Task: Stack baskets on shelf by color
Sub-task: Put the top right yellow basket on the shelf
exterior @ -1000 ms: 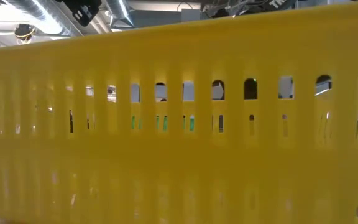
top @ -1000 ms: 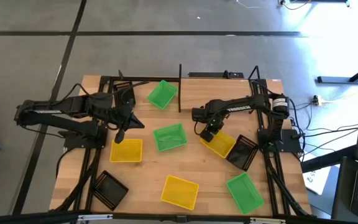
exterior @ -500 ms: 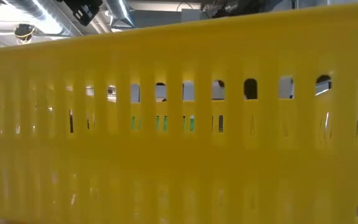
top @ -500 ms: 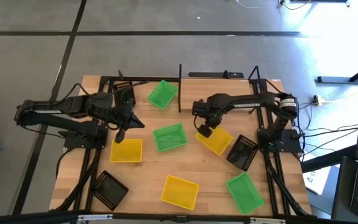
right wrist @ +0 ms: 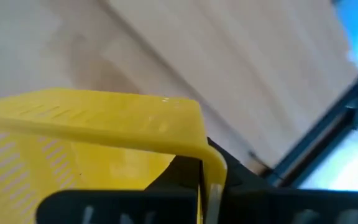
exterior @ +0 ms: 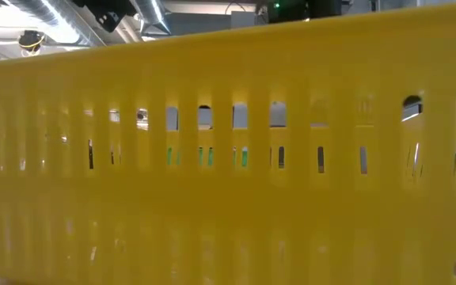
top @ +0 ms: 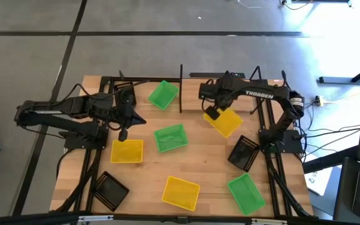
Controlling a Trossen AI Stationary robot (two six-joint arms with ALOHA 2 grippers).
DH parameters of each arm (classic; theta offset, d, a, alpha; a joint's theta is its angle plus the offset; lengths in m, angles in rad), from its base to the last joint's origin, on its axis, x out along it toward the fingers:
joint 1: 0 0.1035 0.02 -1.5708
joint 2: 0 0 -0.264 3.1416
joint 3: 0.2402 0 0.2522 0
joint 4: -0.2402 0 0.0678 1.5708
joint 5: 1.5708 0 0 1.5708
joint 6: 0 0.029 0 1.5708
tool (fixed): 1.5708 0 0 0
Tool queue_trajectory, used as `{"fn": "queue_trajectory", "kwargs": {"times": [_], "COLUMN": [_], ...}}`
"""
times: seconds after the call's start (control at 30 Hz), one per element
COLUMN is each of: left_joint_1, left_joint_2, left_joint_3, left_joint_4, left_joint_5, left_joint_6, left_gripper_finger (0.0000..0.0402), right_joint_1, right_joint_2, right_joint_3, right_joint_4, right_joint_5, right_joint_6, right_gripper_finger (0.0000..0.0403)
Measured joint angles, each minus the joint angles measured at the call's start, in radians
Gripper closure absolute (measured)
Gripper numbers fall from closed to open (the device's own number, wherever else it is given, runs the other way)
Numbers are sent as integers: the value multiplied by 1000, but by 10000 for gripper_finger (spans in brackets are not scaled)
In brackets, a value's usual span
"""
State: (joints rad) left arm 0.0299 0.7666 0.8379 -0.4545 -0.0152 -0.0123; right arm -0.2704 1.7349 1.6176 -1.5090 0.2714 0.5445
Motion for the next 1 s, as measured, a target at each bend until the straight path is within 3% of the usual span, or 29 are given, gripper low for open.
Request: {"fn": "queue_trajectory", "kwargs": {"times": [0.37, 0.6, 0.8, 1.0], "left_joint_1": [0, 0, -1, 0], "left_joint_2": [0, 0, 0, 26], "left_joint_3": [0, 0, -1, -1], "left_joint_4": [0, 0, 21, 231], "left_joint_5": [-35, -51, -52, -154], "left_joint_6": [25, 25, 105, 282], "left_gripper_finger": [401, 401, 401, 401], "right_joint_1": [-202, -428, -558, -632], "right_joint_2": [-167, -231, -231, -232], "right_joint_3": [9, -146, -280, -350], "right_joint_4": [6, 247, 341, 400], "right_joint_5": [73, -157, -175, -182], "right_joint_6": [-81, -187, -133, -102], "right_gripper_finger": [403, 403, 403, 403]}}
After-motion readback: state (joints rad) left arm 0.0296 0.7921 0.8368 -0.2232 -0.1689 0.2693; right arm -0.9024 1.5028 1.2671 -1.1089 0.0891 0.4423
